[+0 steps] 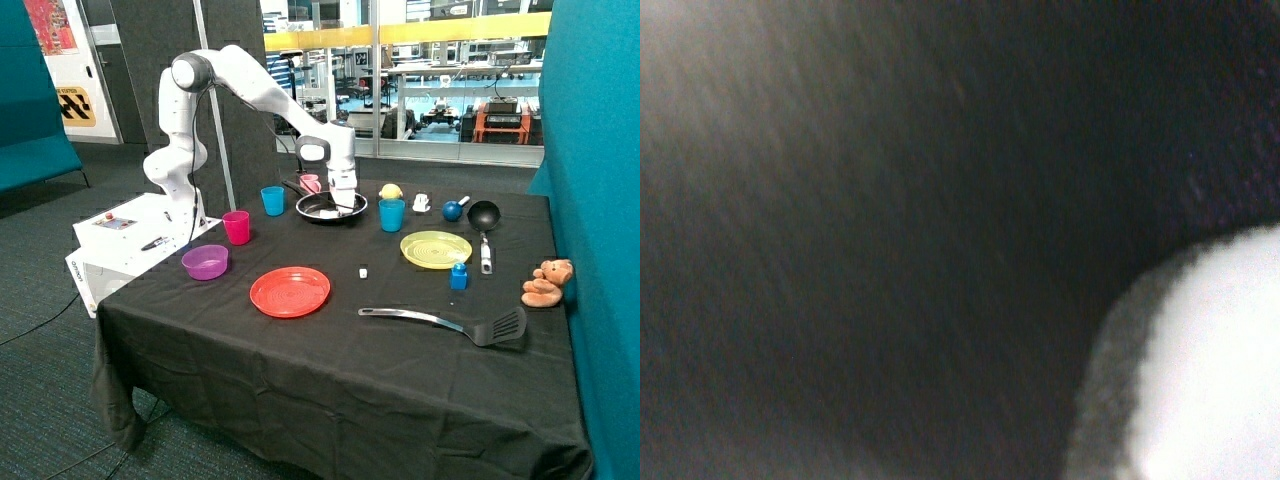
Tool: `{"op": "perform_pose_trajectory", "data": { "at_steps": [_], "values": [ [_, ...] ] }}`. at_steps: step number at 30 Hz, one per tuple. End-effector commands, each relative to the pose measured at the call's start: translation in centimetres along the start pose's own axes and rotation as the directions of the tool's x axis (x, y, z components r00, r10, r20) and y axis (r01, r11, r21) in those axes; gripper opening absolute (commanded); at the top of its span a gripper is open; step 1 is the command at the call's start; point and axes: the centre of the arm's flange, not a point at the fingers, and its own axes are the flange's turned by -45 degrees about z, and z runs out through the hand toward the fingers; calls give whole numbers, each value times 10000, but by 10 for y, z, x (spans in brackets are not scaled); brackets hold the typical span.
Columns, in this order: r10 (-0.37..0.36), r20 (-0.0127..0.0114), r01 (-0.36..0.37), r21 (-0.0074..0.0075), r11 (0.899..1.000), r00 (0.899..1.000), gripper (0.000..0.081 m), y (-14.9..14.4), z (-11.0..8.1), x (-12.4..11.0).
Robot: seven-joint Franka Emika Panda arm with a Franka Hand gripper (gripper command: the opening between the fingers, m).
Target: Clean the pan
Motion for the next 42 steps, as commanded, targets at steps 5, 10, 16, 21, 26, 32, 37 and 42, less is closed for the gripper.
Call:
{"op": "perform_pose_trajectory", "data": {
  "at_steps": [5,10,16,21,26,32,37,42],
  "values": [
    [-377,-163,377,-34,9993,9992,0,-11,3,-38],
    [-709,-161,709,-40,9975,9974,0,-35,3,-39],
    [-1111,-160,1111,-46,9938,9937,0,-61,4,-39],
    [-1356,-159,1355,-50,9908,9906,0,-80,5,-37],
    [-1258,-159,1257,-49,9921,9919,0,-88,6,-37],
    [-1415,-158,1414,-51,9899,9898,0,-99,7,-35],
    [-1891,-156,1890,-59,9820,9818,0,-121,3,-19],
    [-2074,-154,2073,-62,9783,9781,0,-135,-2,3]
  ]
}}
